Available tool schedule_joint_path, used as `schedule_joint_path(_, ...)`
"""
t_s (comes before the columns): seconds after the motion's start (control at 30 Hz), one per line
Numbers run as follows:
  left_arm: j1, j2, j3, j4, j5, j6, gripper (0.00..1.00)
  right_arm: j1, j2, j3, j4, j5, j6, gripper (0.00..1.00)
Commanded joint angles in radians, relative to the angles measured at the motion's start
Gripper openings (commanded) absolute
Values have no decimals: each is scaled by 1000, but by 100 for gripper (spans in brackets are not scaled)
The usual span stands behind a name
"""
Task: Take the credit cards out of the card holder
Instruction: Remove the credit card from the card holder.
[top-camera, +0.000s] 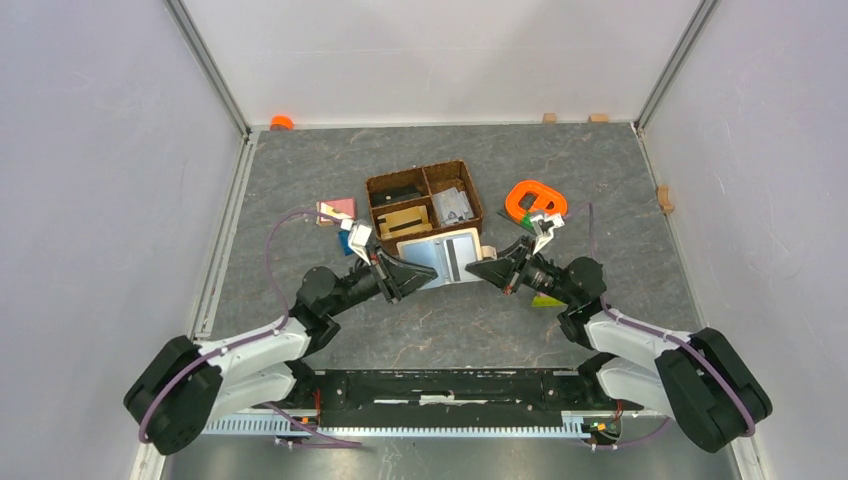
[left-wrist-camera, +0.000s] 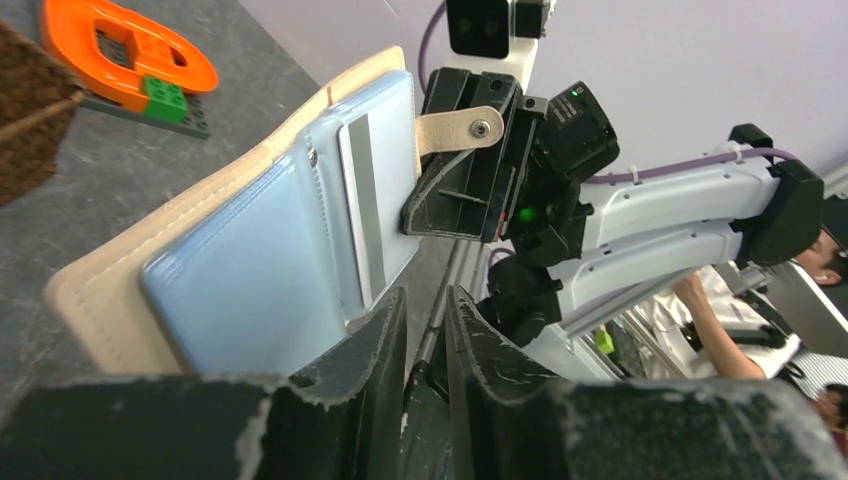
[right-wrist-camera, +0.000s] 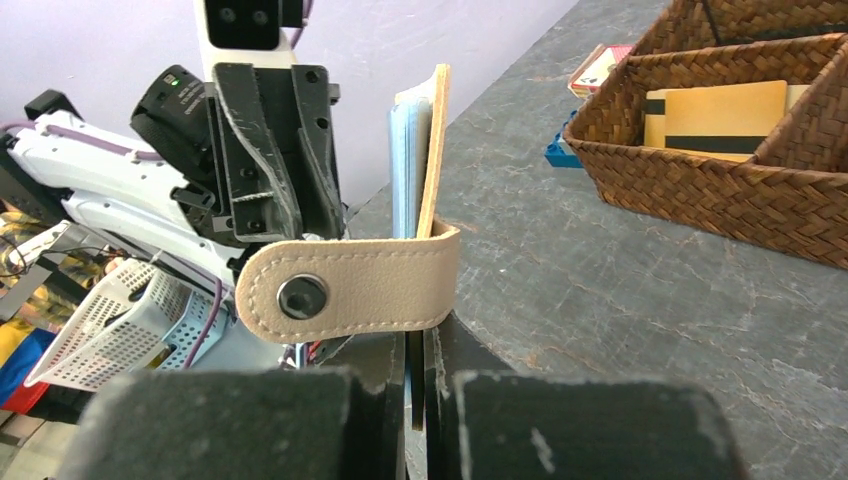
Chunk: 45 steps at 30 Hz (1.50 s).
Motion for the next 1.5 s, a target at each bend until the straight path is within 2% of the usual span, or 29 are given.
schedule_joint_path(0.0, -9, 94, 51, 186, 92, -66, 26, 26, 16, 30, 117, -30, 17, 0)
schedule_joint_path(0.27, -9, 149, 61, 217, 101, -95, 28, 51, 23, 39, 131, -41, 15, 0)
schedule_joint_path(0.4, -9, 127, 65, 130, 55, -75, 38, 55, 25, 36, 151, -45, 23, 0)
schedule_joint_path(0.5, -9, 111, 79, 43, 30, -43, 41, 55, 26, 36, 155, -48, 26, 0)
schedule_joint_path(0.6, -9, 114, 96, -8, 23, -30, 42, 55, 30, 36, 166, -52, 35, 0)
schedule_joint_path(0.97, -9, 197, 124, 37, 81, -69, 39, 66, 68, 42, 222, -67, 75, 0)
schedule_joint_path(1.17, -9, 157, 136, -108, 9, -23, 48, 68, 11, 43, 94, -17, -10, 0)
schedule_joint_path(1.37, -9, 196, 143, -52, 55, -48, 45, 68, 10, 46, 88, -16, -15, 0)
schedule_joint_path(1.47, -9, 198, 147, -79, 40, -44, 44, 69, 16, 46, 98, -16, -10, 1)
